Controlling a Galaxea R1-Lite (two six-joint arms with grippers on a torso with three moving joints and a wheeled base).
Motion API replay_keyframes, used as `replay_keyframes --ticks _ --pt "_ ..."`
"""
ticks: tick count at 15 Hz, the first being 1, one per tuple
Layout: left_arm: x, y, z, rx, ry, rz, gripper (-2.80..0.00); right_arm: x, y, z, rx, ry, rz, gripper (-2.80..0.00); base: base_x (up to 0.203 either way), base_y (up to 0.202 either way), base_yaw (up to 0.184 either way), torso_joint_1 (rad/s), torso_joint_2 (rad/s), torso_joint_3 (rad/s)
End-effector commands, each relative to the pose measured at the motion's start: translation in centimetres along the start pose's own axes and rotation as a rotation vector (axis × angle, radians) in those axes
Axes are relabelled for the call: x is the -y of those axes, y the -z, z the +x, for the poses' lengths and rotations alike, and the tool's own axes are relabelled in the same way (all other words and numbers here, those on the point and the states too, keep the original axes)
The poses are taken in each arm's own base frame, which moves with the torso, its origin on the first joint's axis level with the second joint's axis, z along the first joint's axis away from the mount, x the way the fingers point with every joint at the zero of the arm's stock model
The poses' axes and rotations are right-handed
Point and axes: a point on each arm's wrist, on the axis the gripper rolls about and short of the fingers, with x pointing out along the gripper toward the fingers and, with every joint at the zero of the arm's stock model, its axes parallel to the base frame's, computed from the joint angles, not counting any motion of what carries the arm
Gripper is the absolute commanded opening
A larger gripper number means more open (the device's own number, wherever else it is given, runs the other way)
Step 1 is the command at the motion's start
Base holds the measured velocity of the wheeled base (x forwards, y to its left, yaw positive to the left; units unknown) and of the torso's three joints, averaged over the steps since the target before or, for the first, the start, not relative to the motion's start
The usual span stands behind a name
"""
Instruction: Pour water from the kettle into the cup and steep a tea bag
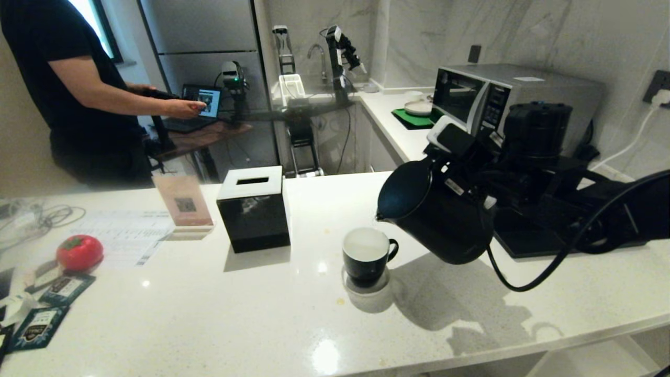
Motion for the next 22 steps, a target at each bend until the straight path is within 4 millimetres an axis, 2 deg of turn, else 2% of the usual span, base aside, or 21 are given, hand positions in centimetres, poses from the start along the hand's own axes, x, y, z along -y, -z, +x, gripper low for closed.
replay_keyframes --ticks 1,22 --pt "0.00 -0.01 0.01 -0.001 0.000 -0.001 -2.80 -0.05 0.03 0.00 -0.001 0.001 -0.005 -2.80 0.000 0.000 0.000 0.000 0.00 0.000" --pt "0.00 -0.01 0.01 -0.001 0.000 -0.001 -2.80 -0.44 0.42 -0.26 0.003 0.000 -0.032 -2.80 0.000 0.000 0.000 0.000 0.00 0.000"
